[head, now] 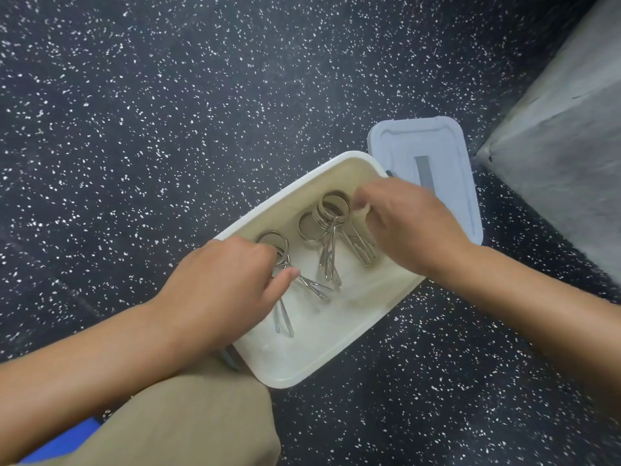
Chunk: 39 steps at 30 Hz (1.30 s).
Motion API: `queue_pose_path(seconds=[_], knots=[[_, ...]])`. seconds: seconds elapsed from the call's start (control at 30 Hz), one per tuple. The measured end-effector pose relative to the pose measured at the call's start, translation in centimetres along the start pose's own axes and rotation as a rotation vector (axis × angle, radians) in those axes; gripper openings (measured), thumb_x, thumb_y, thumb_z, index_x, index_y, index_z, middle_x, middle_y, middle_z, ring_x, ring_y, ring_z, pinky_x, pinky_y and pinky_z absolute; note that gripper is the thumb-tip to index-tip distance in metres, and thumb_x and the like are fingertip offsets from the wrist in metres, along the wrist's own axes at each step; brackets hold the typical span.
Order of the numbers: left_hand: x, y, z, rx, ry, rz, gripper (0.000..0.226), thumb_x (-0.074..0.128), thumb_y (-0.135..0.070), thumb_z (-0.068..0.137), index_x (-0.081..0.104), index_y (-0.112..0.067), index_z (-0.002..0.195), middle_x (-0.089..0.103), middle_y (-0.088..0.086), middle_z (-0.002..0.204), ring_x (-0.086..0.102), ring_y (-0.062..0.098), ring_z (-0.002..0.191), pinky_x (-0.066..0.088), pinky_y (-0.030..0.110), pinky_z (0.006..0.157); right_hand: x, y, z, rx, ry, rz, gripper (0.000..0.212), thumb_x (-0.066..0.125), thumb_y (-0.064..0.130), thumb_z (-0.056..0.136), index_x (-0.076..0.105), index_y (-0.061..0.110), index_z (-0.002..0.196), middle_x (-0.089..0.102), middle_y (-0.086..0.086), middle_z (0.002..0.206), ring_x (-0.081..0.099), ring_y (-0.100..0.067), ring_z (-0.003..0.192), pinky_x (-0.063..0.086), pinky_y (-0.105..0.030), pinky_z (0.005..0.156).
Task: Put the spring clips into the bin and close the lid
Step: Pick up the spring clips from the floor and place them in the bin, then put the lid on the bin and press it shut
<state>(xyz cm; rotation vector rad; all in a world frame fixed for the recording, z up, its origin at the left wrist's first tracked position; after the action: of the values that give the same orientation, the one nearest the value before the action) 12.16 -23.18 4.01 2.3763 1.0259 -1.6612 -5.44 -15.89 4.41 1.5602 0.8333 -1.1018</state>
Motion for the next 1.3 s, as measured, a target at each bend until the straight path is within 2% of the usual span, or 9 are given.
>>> queue_pose_path(seconds=[0.17, 0.37, 0.47, 0.57, 0.7, 0.87, 1.07, 1.2, 1.3], knots=[[-0.8, -0.7, 0.3, 0.019, -0.013, -0.022, 0.052, 0.033, -0.062, 0.098, 0.042, -0.020, 0.068, 0.052, -0.003, 0.066, 0.057, 0.029, 0.069, 0.045, 0.036, 0.059, -3.4, -6.6, 0.0, 0.312, -0.179, 0.097, 0.017, 0.047, 0.011, 0.088, 0.064, 0.014, 0.093, 0.067, -0.002, 0.091, 0.059, -0.024, 0.078, 0.046, -0.037, 0.070], [-1.6, -1.8, 0.3, 0.056, -0.036, -0.014, 0.054, 0.030, -0.063, 0.096, 0.048, -0.020, 0.068, 0.053, -0.005, 0.066, 0.057, 0.024, 0.065, 0.051, 0.037, 0.061, 2.5, -18.0, -0.4, 0.832, 0.091, 0.004, 0.038, 0.051, 0.026, 0.095, 0.056, 0.004, 0.126, 0.061, -0.016, 0.127, 0.060, -0.035, 0.106, 0.046, -0.038, 0.082], [-1.2, -2.5, 0.3, 0.096, -0.012, 0.004, 0.054, 0.028, -0.063, 0.096, 0.049, -0.021, 0.070, 0.054, -0.004, 0.069, 0.058, 0.023, 0.069, 0.051, 0.038, 0.063, 5.0, -20.5, -1.1, 0.991, 0.186, -0.046, 0.043, 0.051, 0.032, 0.094, 0.056, -0.001, 0.121, 0.057, -0.021, 0.128, 0.062, -0.038, 0.101, 0.042, -0.035, 0.070], [-1.2, -2.7, 0.3, 0.112, -0.015, 0.013, 0.053, 0.027, -0.063, 0.096, 0.048, -0.021, 0.072, 0.054, -0.003, 0.071, 0.058, 0.024, 0.071, 0.051, 0.038, 0.065, 6.1, -21.3, -1.3, 1.093, 0.180, -0.021, 0.044, 0.053, 0.030, 0.090, 0.055, -0.001, 0.121, 0.058, -0.020, 0.126, 0.064, -0.038, 0.098, 0.048, -0.037, 0.069], [-0.9, -2.5, 0.2, 0.112, -0.006, 0.022, 0.054, 0.024, -0.064, 0.095, 0.047, -0.022, 0.071, 0.056, -0.005, 0.070, 0.059, 0.022, 0.070, 0.052, 0.038, 0.064, 6.5, -21.3, -1.5, 1.134, 0.193, -0.095, 0.050, 0.053, 0.028, 0.089, 0.047, 0.001, 0.131, 0.054, -0.018, 0.134, 0.059, -0.038, 0.115, 0.050, -0.042, 0.086], [-0.7, -2.5, 0.0, 0.128, -0.018, 0.020, 0.055, 0.027, -0.065, 0.095, 0.045, -0.021, 0.068, 0.053, -0.006, 0.064, 0.057, 0.024, 0.065, 0.052, 0.039, 0.061, 6.2, -21.2, -1.5, 1.047, 0.296, -0.208, 0.047, 0.051, 0.038, 0.082, 0.056, 0.003, 0.113, 0.063, -0.014, 0.114, 0.064, -0.035, 0.096, 0.041, -0.034, 0.067], [-1.5, -3.3, -0.2, 0.127, -0.033, 0.024, 0.054, 0.029, -0.063, 0.095, 0.047, -0.021, 0.068, 0.054, -0.004, 0.064, 0.057, 0.024, 0.066, 0.051, 0.038, 0.062, 3.9, -21.2, -4.5, 1.041, 0.351, -0.268, 0.052, 0.047, 0.047, 0.085, 0.054, 0.004, 0.112, 0.061, -0.013, 0.108, 0.056, -0.031, 0.080, 0.036, -0.033, 0.058], [-2.4, -4.0, -0.6, 0.139, -0.059, 0.000, 0.054, 0.032, -0.063, 0.095, 0.051, -0.021, 0.066, 0.055, -0.005, 0.062, 0.057, 0.022, 0.062, 0.052, 0.038, 0.059, 1.3, -20.9, -7.9, 1.036, 0.395, -0.312, 0.060, 0.046, 0.053, 0.086, 0.054, 0.003, 0.118, 0.061, -0.015, 0.114, 0.058, -0.032, 0.087, 0.039, -0.033, 0.063], [-2.8, -3.9, -0.8, 0.129, -0.059, -0.014, 0.053, 0.034, -0.063, 0.094, 0.053, -0.022, 0.068, 0.056, -0.005, 0.063, 0.058, 0.022, 0.063, 0.051, 0.036, 0.059, -0.4, -20.1, -10.7, 1.043, 0.391, -0.274, 0.049, 0.046, 0.050, 0.085, 0.059, 0.004, 0.098, 0.065, -0.012, 0.097, 0.057, -0.028, 0.074, 0.036, -0.030, 0.055]])
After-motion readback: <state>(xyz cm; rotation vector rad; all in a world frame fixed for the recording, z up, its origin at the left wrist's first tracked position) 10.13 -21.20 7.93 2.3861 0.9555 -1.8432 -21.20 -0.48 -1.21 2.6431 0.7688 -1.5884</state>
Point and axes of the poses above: each hand's wrist, its own z-axis towards the middle knuckle, its own x-axis out of the palm, y = z × x, the point moved 8 cm from there along z, towards the middle knuckle
